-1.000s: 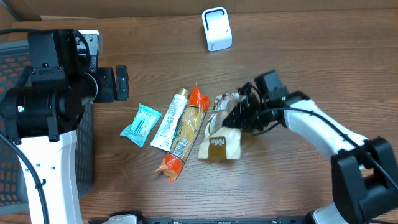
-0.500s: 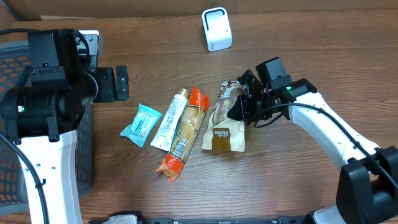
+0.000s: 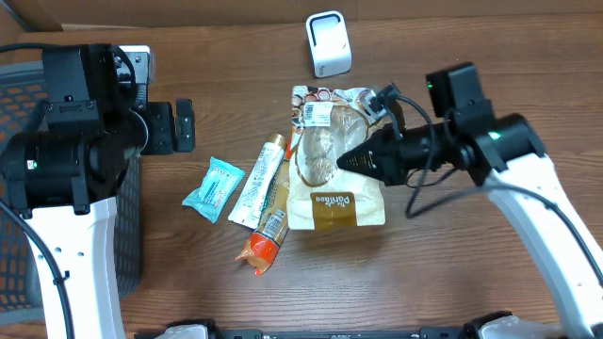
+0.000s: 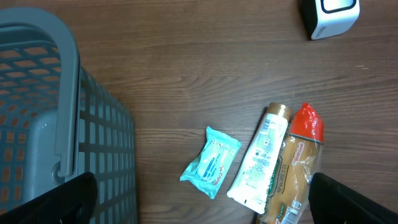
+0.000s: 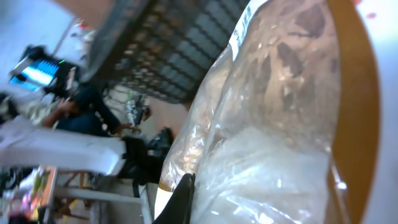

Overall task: Scan the item barcode
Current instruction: 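Lift the pouch with the right gripper toward the white scanner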

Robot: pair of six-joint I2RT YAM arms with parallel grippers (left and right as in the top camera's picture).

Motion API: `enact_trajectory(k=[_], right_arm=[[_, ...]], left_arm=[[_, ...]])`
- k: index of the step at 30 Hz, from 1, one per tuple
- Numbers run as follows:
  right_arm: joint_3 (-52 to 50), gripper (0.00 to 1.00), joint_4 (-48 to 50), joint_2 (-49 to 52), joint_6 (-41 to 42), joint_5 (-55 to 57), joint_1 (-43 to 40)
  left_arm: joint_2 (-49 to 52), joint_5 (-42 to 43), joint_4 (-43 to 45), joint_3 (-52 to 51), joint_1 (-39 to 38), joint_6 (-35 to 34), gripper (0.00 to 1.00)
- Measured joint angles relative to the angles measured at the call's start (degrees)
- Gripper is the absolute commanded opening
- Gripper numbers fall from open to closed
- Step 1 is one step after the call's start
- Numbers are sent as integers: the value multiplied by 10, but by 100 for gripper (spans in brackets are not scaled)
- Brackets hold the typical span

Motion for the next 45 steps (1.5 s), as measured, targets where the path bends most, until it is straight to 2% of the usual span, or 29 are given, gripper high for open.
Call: enact_trajectory(k=[7, 11, 18, 21, 25, 28, 31, 33, 36, 45], right_arm=[[0, 4, 0, -47, -30, -45, -23], [0, 4, 31, -60, 11, -31, -34], [1, 4, 106, -52, 159, 177, -26], [2, 4, 132, -34, 188, 283, -2], [2, 4, 206, 17, 203, 500, 55], [3, 4, 280, 72, 149, 647, 90], [3, 4, 362, 137, 44, 773, 110], [2, 4, 405, 160, -4, 816, 112], [6, 4, 542, 216, -116, 894, 111], [8, 4, 821, 359, -464, 967, 108]], left_arm=[[0, 0, 0, 0, 0, 0, 100], [0, 0, 0, 0, 0, 0, 100], [0, 0, 0, 0, 0, 0, 99], [0, 0, 0, 0, 0, 0, 100], [0, 0, 0, 0, 0, 0, 100], [0, 0, 0, 0, 0, 0, 100], [0, 0, 0, 0, 0, 0, 99], [0, 0, 0, 0, 0, 0, 99], [1, 0, 1, 0, 0, 0, 99], [1, 0, 0, 0, 0, 0, 99]])
